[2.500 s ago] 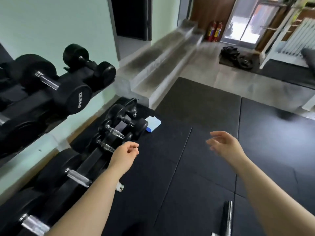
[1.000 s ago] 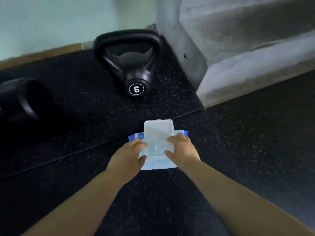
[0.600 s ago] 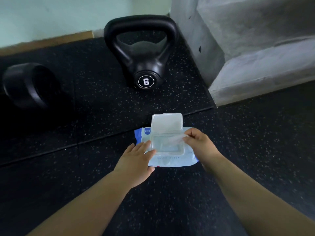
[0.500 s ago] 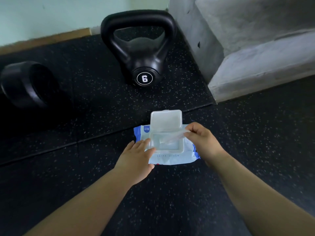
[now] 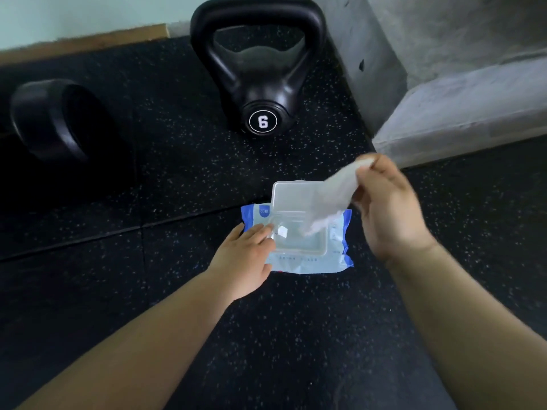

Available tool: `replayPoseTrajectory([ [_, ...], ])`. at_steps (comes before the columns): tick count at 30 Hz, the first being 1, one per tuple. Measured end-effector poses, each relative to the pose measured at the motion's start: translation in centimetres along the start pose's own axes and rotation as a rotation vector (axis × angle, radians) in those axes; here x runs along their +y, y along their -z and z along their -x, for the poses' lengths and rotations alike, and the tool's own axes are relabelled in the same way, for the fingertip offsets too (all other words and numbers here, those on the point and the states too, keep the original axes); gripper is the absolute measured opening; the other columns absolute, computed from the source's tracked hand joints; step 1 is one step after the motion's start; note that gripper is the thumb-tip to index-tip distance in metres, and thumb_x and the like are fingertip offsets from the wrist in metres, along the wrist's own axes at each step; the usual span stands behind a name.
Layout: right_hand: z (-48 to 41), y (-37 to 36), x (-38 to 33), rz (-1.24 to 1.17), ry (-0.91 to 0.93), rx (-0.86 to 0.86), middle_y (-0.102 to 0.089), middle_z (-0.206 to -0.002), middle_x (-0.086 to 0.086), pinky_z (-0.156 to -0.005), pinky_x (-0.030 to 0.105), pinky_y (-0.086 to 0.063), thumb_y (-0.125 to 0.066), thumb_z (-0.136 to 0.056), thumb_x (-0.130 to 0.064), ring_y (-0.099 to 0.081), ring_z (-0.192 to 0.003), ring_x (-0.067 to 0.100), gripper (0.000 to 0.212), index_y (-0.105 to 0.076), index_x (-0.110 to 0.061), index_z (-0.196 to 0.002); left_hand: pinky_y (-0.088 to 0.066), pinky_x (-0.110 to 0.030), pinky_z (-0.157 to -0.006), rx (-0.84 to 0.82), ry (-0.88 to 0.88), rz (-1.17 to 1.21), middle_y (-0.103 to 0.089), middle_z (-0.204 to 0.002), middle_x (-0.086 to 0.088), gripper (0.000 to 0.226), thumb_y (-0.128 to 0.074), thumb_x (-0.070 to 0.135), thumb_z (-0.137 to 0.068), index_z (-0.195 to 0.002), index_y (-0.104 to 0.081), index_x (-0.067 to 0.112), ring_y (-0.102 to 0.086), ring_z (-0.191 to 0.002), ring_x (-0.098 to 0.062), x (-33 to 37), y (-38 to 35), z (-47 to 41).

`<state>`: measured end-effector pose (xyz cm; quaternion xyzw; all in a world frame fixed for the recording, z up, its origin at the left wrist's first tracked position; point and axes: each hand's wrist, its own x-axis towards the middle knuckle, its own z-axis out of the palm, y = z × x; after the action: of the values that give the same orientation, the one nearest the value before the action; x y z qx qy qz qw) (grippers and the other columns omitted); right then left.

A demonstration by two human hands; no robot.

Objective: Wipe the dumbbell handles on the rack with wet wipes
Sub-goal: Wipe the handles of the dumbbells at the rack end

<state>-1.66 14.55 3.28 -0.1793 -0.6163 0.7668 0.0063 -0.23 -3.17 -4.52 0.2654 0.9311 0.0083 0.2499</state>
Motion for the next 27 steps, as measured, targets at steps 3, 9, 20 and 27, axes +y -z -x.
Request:
replayPoseTrajectory([
  [3, -1.2, 0.4, -3.6, -0.049, 0.135, 0.031, -0.050, -0.053, -0.007, -0.050, 0.018, -0.039, -0.042, -0.069, -0.013, -0.044, -0.054, 0.011, 0.008, -0.047, -0.018, -0.065, 0.002, -0.033, -0.115, -0.028, -0.020, -0.012, -0.002, -0.156, 0.004, 0.042, -0.038, 0.035, -0.096, -0.136, -0.034, 0.020, -0.006, -0.142, -0.010, -0.2, -0.1, 0.1],
  [9, 0.5, 1.1, -7.5, 0.065, 0.103, 0.078, -0.051, -0.058, -0.006, -0.050, 0.020, -0.038, -0.042, -0.088, -0.010, -0.044, -0.056, 0.010, 0.022, -0.046, -0.018, -0.068, -0.009, -0.028, -0.114, 0.043, 0.107, 0.222, -0.040, -0.141, 0.004, 0.038, -0.042, 0.024, -0.096, -0.134, -0.044, 0.023, -0.035, -0.130, -0.010, 1.1, 3.1, 2.3],
  [20, 12.4, -4.1, -35.0, 0.260, -0.178, -0.119, -0.046, -0.054, -0.005, -0.050, 0.025, -0.037, -0.043, -0.094, -0.020, -0.044, -0.054, 0.011, 0.029, -0.050, -0.021, -0.066, -0.039, -0.010, -0.072, 0.034, 0.182, 1.136, -0.057, -0.087, 0.020, 0.015, -0.061, 0.028, -0.084, -0.097, -0.055, 0.031, -0.053, -0.082, 0.000, 12.4, 33.1, 20.9],
  [27, 21.4, -5.7, -48.8, 0.202, -0.255, -0.416, -0.064, -0.114, -0.003, -0.094, 0.029, -0.047, -0.056, -0.074, -0.046, -0.059, -0.109, 0.013, 0.048, -0.055, -0.023, -0.116, -0.039, -0.012, -0.054, 0.189, 0.270, 1.292, -0.056, -0.078, 0.002, 0.016, -0.065, 0.015, -0.077, -0.083, -0.053, 0.024, -0.051, -0.068, -0.008, 15.0, 48.9, 33.0],
])
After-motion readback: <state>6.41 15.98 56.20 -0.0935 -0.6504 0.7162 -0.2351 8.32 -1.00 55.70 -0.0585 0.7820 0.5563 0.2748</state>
